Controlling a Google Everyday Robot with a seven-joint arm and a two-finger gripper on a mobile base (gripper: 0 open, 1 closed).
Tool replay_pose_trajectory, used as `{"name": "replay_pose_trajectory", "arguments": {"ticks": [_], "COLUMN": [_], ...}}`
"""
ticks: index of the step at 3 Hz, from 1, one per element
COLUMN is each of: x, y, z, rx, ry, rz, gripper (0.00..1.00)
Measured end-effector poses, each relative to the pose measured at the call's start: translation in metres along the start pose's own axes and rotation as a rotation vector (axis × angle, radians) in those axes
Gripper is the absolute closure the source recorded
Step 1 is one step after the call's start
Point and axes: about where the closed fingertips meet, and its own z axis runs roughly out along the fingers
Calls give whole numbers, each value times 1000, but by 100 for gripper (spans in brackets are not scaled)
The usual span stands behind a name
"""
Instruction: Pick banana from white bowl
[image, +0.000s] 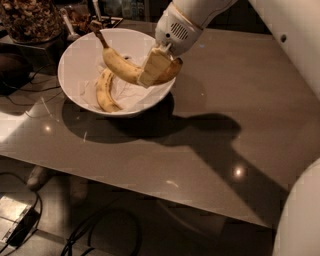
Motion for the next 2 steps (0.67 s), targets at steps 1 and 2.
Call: {"name": "replay_pose_trajectory", "arguments": {"ticks": [1, 2], "x": [2, 13], "y": [21, 33], "z": [-18, -28], "rx": [-36, -61], "ry": [-51, -84], "rz": [-103, -150], "gripper": [100, 100]}}
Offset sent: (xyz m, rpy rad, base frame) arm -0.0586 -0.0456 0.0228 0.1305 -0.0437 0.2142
